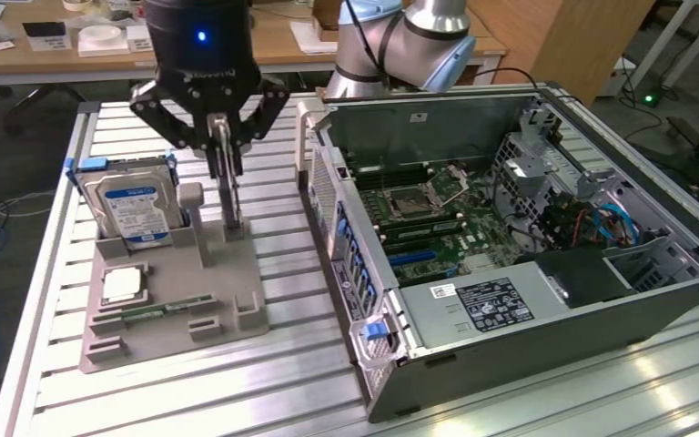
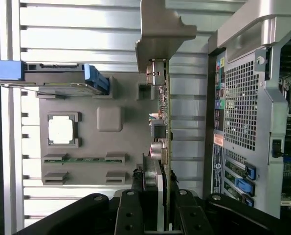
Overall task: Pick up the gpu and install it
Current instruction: 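Pick up the gpu and move the gpu toward the slot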
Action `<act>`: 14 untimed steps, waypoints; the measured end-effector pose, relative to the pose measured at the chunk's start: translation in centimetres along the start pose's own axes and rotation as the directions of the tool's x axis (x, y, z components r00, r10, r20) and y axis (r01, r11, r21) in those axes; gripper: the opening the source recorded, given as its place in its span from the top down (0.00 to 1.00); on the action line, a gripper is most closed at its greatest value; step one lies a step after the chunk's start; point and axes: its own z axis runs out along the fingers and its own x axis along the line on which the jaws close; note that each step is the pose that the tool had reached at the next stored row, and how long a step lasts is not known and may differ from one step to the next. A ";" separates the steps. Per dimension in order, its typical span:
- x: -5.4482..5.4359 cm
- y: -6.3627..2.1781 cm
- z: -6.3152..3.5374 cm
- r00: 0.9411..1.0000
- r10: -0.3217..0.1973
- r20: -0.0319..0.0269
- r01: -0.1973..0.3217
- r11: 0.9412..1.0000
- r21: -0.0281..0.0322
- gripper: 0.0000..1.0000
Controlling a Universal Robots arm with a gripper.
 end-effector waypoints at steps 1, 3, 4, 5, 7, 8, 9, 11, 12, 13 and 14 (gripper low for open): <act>0.0 0.01 -0.48 1.000 0.000 0.000 0.000 1.000 0.000 0.72; 0.0 0.02 -1.38 1.000 0.000 0.000 0.000 1.000 0.000 0.72; 0.0 0.03 -1.83 1.000 0.000 0.000 0.000 1.000 0.000 0.72; -0.1 0.04 -2.28 1.000 0.000 0.000 0.000 1.000 0.000 0.72; -0.1 0.05 -3.21 1.000 0.000 0.000 0.000 1.000 0.000 0.72; -0.1 0.06 -3.65 1.000 0.000 0.000 0.000 1.000 0.000 0.72; -0.1 0.06 -3.94 1.000 0.000 0.000 0.000 1.000 0.000 0.72; -0.1 0.06 -3.98 1.000 0.000 0.000 0.000 1.000 0.000 0.72; -0.1 0.06 -3.97 1.000 0.000 0.000 0.000 1.000 0.000 0.72; -0.1 0.06 -3.98 1.000 0.000 0.000 0.000 1.000 0.000 0.72; -0.1 0.06 -3.98 1.000 0.000 0.000 0.000 1.000 0.000 0.72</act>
